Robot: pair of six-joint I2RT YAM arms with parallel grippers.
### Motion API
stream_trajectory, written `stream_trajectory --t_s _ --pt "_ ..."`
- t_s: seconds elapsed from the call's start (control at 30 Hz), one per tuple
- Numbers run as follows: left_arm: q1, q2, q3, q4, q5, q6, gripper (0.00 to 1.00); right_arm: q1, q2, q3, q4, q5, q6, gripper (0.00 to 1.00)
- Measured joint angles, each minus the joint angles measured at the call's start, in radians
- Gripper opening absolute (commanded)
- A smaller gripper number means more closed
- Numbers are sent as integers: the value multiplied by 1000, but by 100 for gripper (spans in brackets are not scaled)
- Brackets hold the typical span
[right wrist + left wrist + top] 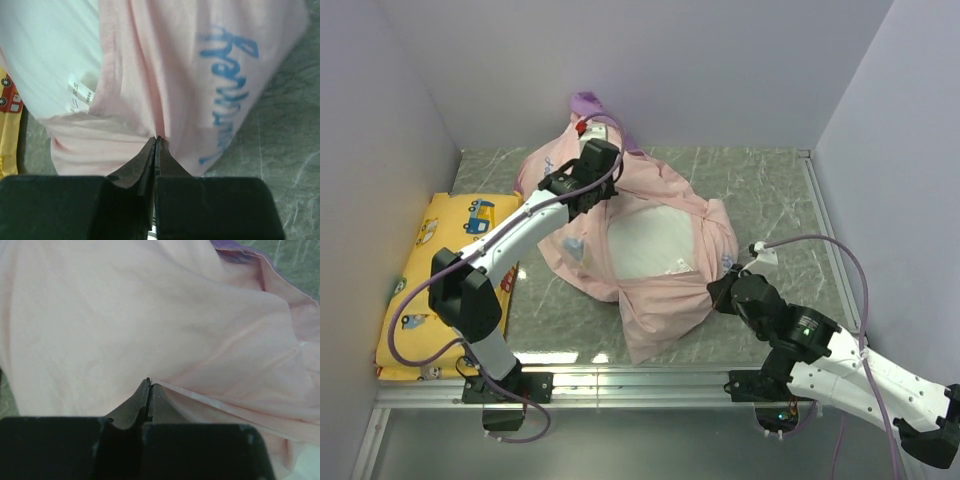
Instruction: Remove the pillowcase from the pillow
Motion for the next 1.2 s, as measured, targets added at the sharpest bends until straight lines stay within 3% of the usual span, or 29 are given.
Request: stream_trajectory --t_s 0.1,0.2,0.23,0.33,0.6,0.73,0.93,1.03,1.07,1.1,1.17,1.2 --pt "-9 41 20 23 32 -1 0 -1 13 0 5 10 -4 4" --pt "-47 52 -14 72 72 -20 0 -2 79 2 7 10 -26 36" --pt "-58 52 -30 89 83 -26 0 -2 100 2 7 7 -38 51" --pt "-79 58 -49 123 101 -41 0 -2 151 27 3 -20 -80 65" --pt "-85 78 -59 182 112 -71 0 37 172 219 11 -45 -133 78" --pt "-85 100 -58 196 116 -76 0 66 278 316 6 -22 -162 82" --pt "-86 124 -45 201 122 -79 0 70 535 401 70 0 -256 83" --pt "-86 141 -22 197 128 -83 0 74 616 399 76 -30 -299 75" --pt "-86 146 -14 194 130 -84 0 76 623 392 80 -37 -307 70" --pt "-86 154 -5 189 132 -85 0 81 620 383 83 -43 -311 54" --pt "-85 171 19 175 134 -87 0 99 593 348 91 -57 -315 43" --pt "-85 182 33 167 137 -89 0 110 568 326 91 -68 -310 30"
